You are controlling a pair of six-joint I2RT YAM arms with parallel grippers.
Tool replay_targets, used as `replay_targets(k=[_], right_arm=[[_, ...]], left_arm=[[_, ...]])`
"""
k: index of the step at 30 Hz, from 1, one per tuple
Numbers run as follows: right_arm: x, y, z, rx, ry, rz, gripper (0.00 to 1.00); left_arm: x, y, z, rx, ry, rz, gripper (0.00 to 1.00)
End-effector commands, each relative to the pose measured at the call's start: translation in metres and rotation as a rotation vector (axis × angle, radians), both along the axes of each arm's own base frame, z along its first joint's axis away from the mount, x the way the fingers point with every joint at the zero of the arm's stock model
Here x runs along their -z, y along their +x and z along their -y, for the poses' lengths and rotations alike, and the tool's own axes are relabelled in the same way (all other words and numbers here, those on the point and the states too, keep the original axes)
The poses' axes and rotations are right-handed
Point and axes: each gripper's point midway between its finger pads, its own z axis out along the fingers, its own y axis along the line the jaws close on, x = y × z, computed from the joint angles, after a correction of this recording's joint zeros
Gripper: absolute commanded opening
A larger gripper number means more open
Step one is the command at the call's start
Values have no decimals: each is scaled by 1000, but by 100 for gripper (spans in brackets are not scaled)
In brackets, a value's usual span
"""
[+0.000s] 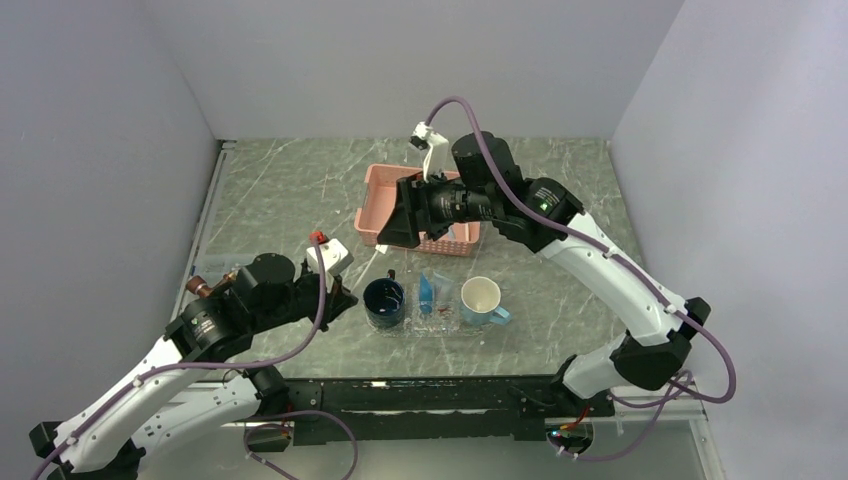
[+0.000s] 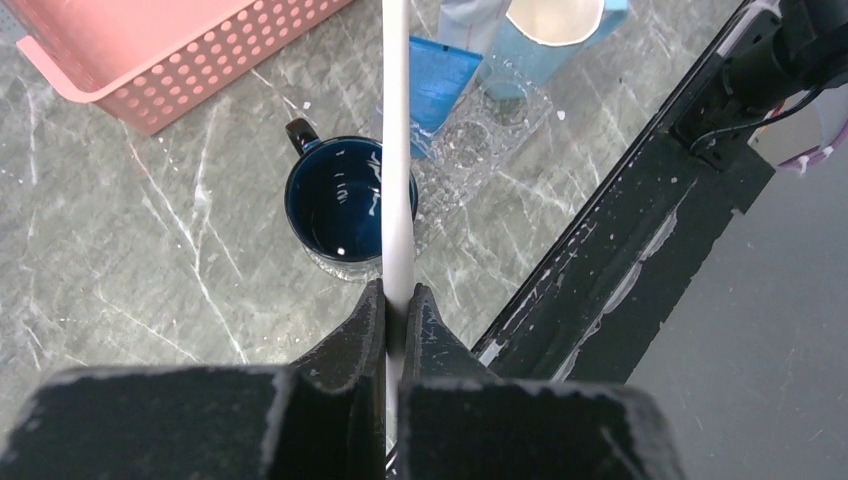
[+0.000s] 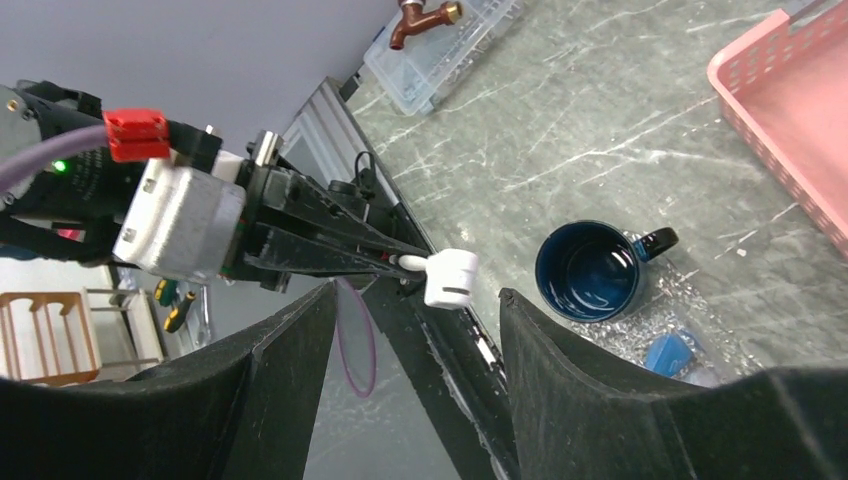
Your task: Prepare toiletry sets of a toothbrush and toothpaste on the tray
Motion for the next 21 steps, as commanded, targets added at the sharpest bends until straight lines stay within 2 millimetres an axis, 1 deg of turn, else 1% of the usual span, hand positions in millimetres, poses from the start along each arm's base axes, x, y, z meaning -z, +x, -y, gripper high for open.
replay_targets(k=[1, 6, 10, 15, 21], right_arm=[[-11, -4, -7, -34, 34, -38, 63], [5, 1, -14, -40, -4, -82, 60], [14, 2, -20, -51, -23, -109, 58], [14, 0, -25, -74, -13, -129, 46], [11, -5, -27, -106, 0, -150, 40]], left_arm=[[-1, 2, -1, 14, 7, 36, 0], [1, 2, -1, 16, 19, 40, 0], [0, 1, -3, 13, 16, 48, 0], [-1, 0, -6, 6, 7, 56, 0], [-1, 0, -7, 4, 4, 59, 0]])
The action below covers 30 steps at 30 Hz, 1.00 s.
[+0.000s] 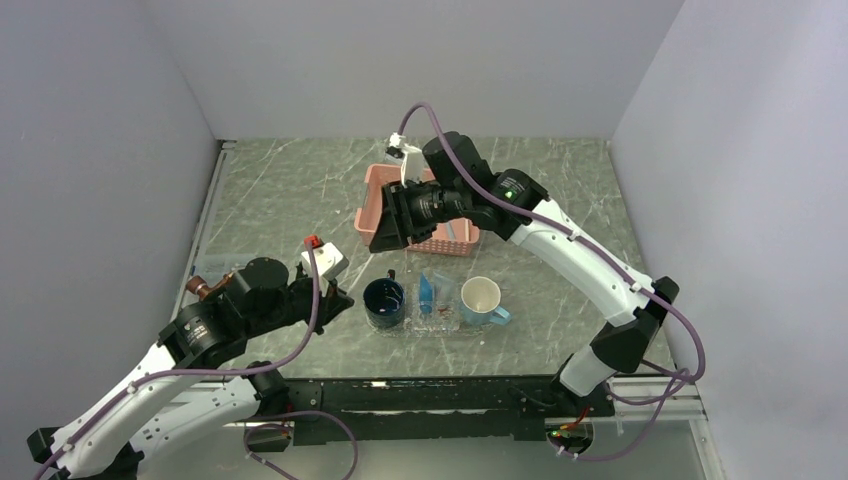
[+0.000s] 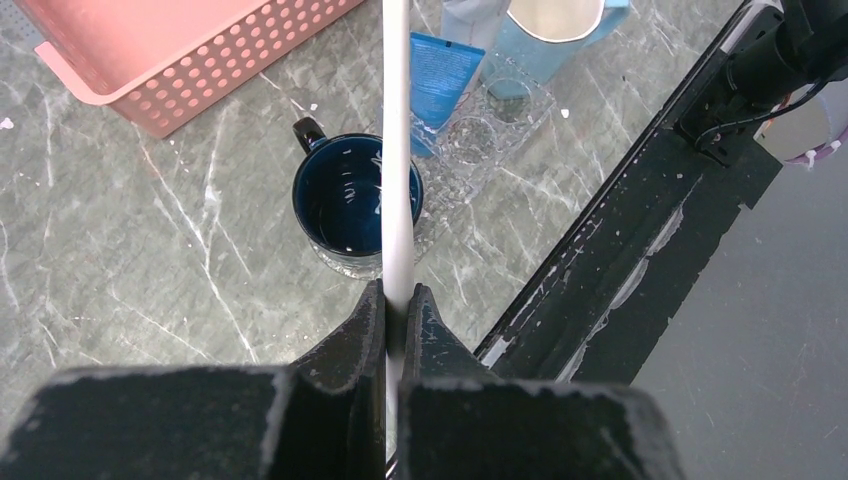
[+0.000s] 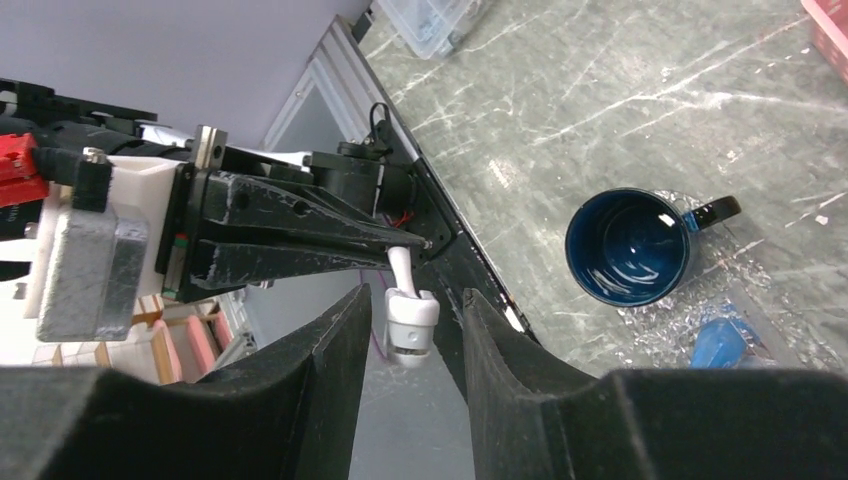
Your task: Prepare toiletry sets of a toothbrush and toothpaste on the tray
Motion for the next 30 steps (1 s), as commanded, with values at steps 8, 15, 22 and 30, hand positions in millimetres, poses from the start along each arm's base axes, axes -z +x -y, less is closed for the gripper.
replay_targets(k=[8, 15, 22, 30], right_arm=[[-25, -11, -4, -47, 75, -17, 32], [-18, -12, -3, -47, 57, -33, 30], [-17, -12, -3, -42, 58, -37, 5], [-20, -13, 1, -31, 62, -25, 0]], left_arm=[[-5, 6, -1, -15, -3, 41, 0], [-7, 6, -2, -18, -5, 44, 0], [-9, 7, -3, -27, -10, 49, 9], [-13, 5, -3, -26, -26, 54, 48]])
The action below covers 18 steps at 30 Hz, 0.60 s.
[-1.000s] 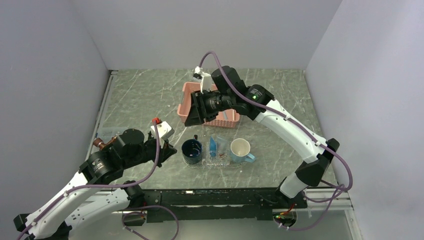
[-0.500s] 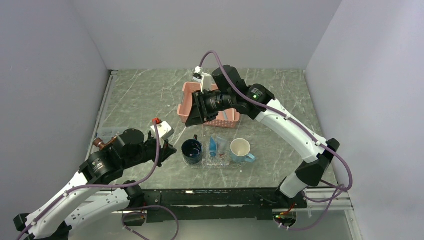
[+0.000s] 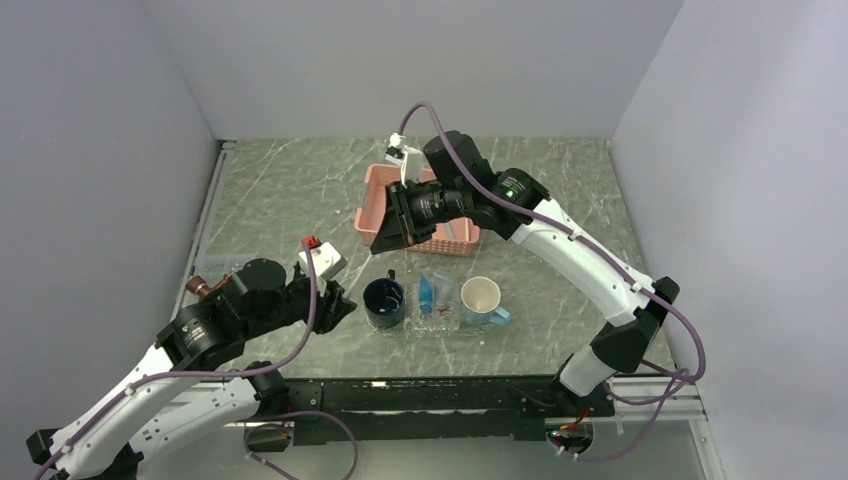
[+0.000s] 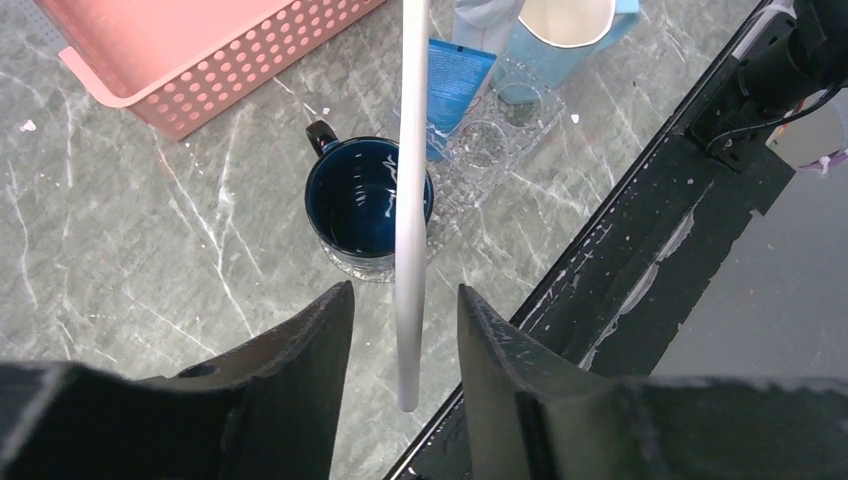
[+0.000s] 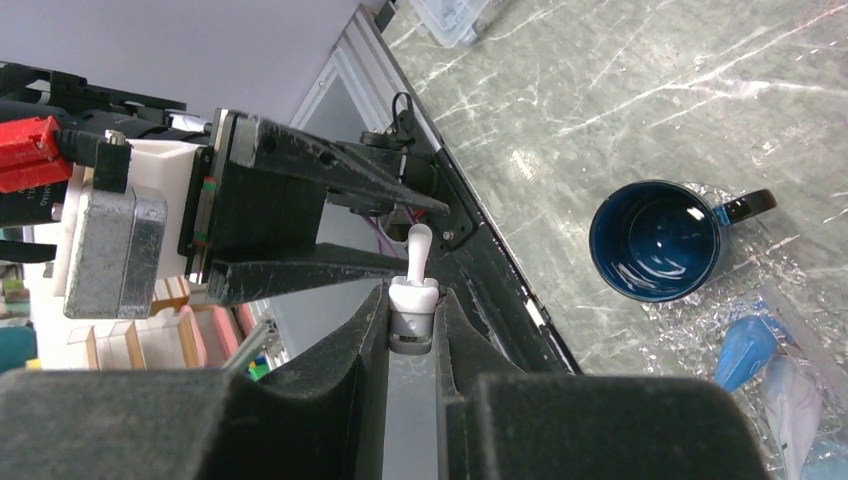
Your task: Prepare toiletry sets of a toothbrush and toothpaste on the tray
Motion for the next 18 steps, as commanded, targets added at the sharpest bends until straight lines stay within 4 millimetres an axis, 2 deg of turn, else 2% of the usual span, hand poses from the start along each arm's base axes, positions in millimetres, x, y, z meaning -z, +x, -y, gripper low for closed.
replay_targets(k=[1, 6, 14, 18], right_arm=[[-14, -5, 3, 0, 35, 17, 0], [-15, -6, 10, 12, 26, 36, 0], [-6, -14, 43, 64, -36, 108, 0], [-4, -20, 62, 72, -60, 161, 0]], left_arm=[[-12, 2, 1, -5, -35, 33, 52], [-18, 0, 5, 9, -57, 27, 74], [-21, -14, 23, 106, -120, -23, 86], [-30, -19, 31, 140, -155, -47, 95]])
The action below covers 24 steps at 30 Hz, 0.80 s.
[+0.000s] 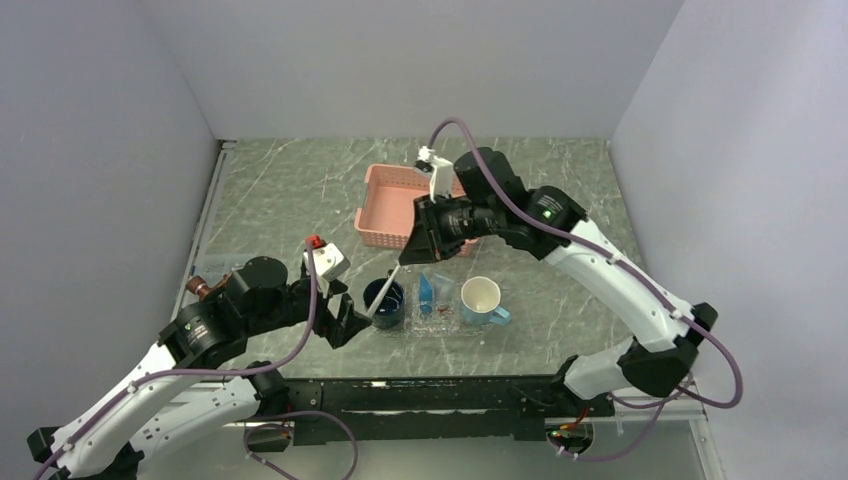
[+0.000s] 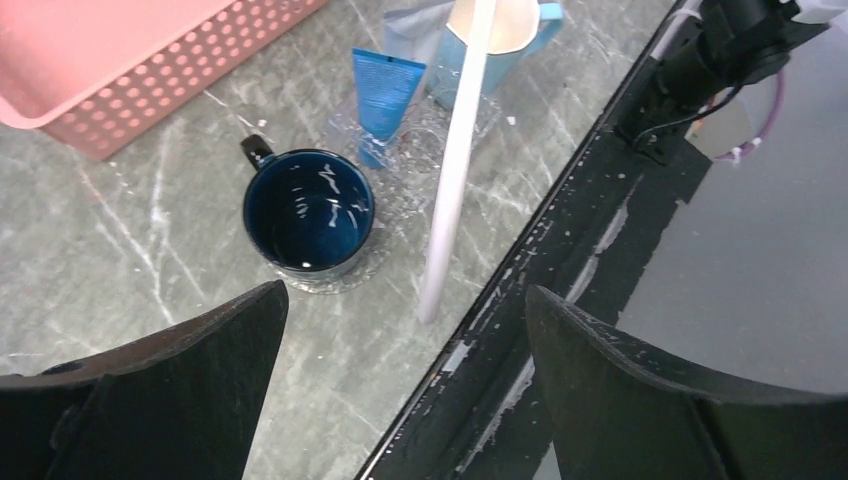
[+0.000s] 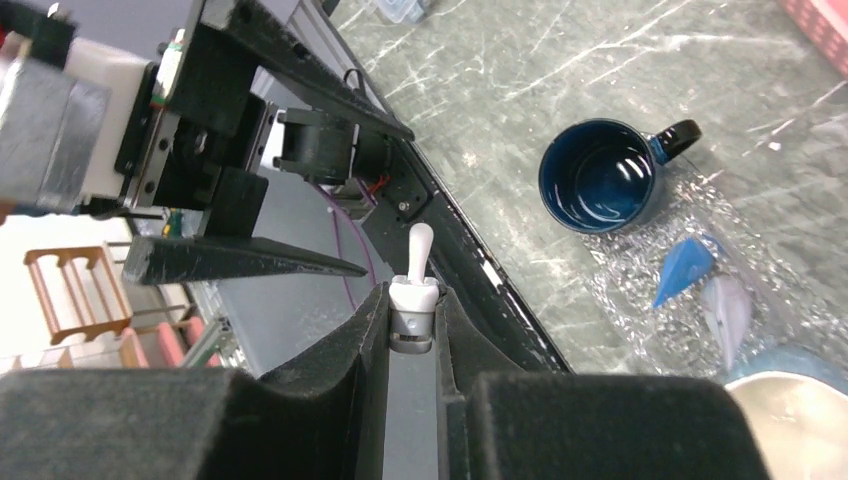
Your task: Prepare toiletry sets of a toothbrush and toothpaste on the tray
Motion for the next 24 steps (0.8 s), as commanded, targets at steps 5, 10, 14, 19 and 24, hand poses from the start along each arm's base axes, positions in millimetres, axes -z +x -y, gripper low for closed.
replay_targets(k=[5, 10, 14, 19, 24], right_arm=[[-12, -14, 49, 24, -49, 168, 0], [-7, -16, 77, 48, -136, 236, 0], [-3, -17, 90, 62, -179, 260, 0], [-4, -18, 105, 78, -219, 288, 0], [4, -19, 119, 82, -271, 309, 0]], left_arm=[[-32, -9, 19, 68, -119, -24, 99], [-21, -5, 16, 22, -100, -55, 99], [-10, -3, 13, -20, -98, -80, 99], [-4, 0, 1, -97, -103, -83, 99], [5, 4, -13, -163, -74, -75, 99]])
